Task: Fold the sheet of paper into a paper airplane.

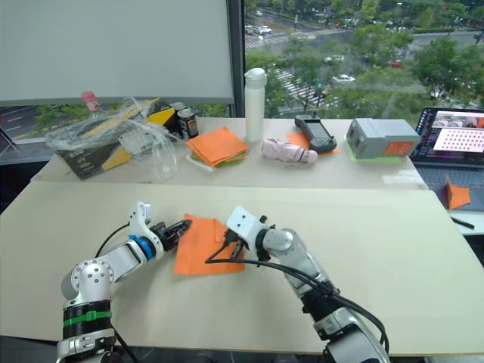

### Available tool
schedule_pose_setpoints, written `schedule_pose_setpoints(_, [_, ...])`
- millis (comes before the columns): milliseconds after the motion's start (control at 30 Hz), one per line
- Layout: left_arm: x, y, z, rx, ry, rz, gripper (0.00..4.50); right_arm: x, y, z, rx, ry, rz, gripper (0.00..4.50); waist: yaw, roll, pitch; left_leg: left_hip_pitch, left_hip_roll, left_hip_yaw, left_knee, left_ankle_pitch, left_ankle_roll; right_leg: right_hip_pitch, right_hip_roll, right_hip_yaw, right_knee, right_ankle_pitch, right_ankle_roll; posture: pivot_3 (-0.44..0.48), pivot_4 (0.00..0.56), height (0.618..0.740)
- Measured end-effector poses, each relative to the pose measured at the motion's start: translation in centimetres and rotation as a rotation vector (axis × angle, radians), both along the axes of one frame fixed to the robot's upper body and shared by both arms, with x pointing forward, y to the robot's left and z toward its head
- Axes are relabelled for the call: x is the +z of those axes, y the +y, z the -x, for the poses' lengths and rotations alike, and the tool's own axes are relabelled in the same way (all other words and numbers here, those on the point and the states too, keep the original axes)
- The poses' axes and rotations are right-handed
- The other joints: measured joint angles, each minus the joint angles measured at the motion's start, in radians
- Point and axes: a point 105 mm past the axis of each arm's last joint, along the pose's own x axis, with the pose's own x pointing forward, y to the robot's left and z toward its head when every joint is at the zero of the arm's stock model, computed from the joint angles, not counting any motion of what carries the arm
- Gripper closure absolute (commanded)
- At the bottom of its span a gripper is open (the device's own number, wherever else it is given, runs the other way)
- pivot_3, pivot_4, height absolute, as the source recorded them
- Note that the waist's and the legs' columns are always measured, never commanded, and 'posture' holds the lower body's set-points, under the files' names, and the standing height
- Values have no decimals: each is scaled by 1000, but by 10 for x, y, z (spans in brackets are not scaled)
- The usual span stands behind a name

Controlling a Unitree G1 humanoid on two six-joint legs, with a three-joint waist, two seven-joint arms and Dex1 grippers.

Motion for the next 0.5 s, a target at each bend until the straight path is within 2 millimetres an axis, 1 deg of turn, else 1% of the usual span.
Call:
schedule_pose_setpoints(67, [3,0,0,-4,-10,-19,4473,0,0,0,0,0,-1,4500,-1,0,0,0,0,0,0,0,0,0,0,0,0,0,0,0,150,740])
schedule_pose_setpoints(167, [14,-3,0,-27,-55,-81,4473,0,1,0,1,0,-1,4500,-1,0,0,0,0,0,0,0,0,0,0,0,0,0,0,0,150,740])
schedule_pose_setpoints(267, [25,-9,0,-60,-108,-185,4473,0,1,0,2,-1,-1,4500,-2,0,0,0,0,0,-1,0,0,-1,0,0,0,0,0,0,150,740])
schedule_pose_setpoints(367, [34,-16,3,-119,-166,-333,4473,0,1,1,3,-1,-2,4500,-3,0,0,0,0,0,-1,0,0,-1,0,0,-1,0,0,0,150,740])
schedule_pose_setpoints(500, [35,-25,9,-193,-215,-505,4473,0,1,0,-1,-3,-3,4500,-2,0,0,0,0,0,-2,0,0,-1,0,0,-1,0,0,0,150,740])
